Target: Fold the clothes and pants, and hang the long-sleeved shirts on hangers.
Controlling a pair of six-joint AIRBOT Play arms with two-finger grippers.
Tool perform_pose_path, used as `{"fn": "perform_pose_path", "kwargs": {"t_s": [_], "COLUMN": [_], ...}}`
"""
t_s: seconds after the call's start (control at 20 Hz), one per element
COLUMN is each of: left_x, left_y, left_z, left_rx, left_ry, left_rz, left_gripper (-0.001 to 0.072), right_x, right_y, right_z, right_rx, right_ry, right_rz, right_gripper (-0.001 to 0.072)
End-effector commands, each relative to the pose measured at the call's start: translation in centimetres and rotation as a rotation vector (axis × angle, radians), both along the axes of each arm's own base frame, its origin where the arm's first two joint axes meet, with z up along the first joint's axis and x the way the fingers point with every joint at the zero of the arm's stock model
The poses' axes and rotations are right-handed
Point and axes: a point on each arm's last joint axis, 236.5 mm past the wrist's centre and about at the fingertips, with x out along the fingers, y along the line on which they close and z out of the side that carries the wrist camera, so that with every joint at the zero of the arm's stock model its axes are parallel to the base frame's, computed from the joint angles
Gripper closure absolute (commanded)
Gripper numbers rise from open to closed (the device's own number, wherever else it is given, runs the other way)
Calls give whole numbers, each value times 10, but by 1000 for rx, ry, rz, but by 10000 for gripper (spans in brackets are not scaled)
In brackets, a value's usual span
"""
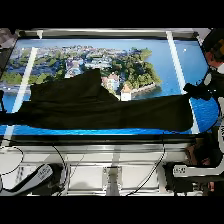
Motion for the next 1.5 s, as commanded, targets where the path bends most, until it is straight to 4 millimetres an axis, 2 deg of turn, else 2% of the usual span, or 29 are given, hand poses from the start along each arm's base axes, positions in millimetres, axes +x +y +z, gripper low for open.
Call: {"fn": "perform_pose_path", "kwargs": {"t_s": [0.0, 0.05, 0.1, 0.15, 0.2, 0.3, 0.35, 0.4, 0.55, 0.6, 0.65, 0.7, 0.8, 0.85, 0.95, 1.0, 1.05, 1.1, 1.15, 1.25, 1.45], "left_x": [6, 8, 10, 10, 10, 10, 10, 10, 10, 10, 11, 13, 21, 26, 42, 51, 62, 70, 78, 86, 88], "left_y": [-3, -5, -7, -7, -7, -7, -7, -7, -7, -6, -6, -4, 4, 9, 16, 14, 8, 2, -7, -20, -38], "left_z": [2, 2, 3, 3, 3, 3, 3, 3, 3, 3, 3, 4, 10, 15, 26, 33, 39, 42, 42, 33, 18], "left_rx": [-30, -44, -54, -55, -56, -56, -55, -55, -55, -54, -51, -45, -10, 6, -25, -71, -138, -206, -264, -318, -432], "left_ry": [-39, -49, -56, -57, -57, -58, -58, -58, -58, -59, -63, -71, -115, -145, -256, -321, -386, -431, -455, -449, -410], "left_rz": [41, 46, 50, 51, 52, 52, 52, 52, 51, 52, 52, 53, 61, 76, 187, 243, 290, 329, 336, 307, 325], "left_gripper": [658, 658, 657, 648, 605, 411, 339, 298, 290, 273, 274, 274, 276, 276, 276, 276, 276, 276, 276, 276, 276], "right_x": [21, 21, 21, 20, 19, 19, 20, 20, 21, 20, 20, 21, 30, 36, 47, 49, 48, 48, 48, 46, 45], "right_y": [-6, -6, -6, -6, -6, -6, -6, -6, -4, -4, -5, -4, 11, 31, 107, 154, 190, 218, 240, 279, 354], "right_z": [9, 9, 9, 9, 8, 9, 11, 14, 30, 36, 43, 49, 58, 60, 69, 81, 95, 105, 108, 93, 42], "right_rx": [-22, -22, -23, -22, -21, -20, -19, -18, 2, -2, -12, -17, 7, 68, 337, 509, 650, 746, 790, 807, 856], "right_ry": [-98, -99, -98, -94, -91, -91, -91, -92, -81, -72, -64, -60, -66, -88, -171, -222, -261, -286, -286, -228, -102], "right_rz": [7, 7, 7, 6, 5, 5, 3, 2, -13, -5, 18, 43, 163, 243, 415, 515, 578, 620, 648, 689, 679], "right_gripper": [690, 652, 536, 364, 252, 227, 228, 228, 248, 365, 589, 691, 692, 693, 694, 693, 691, 688, 626, 261, 266]}}
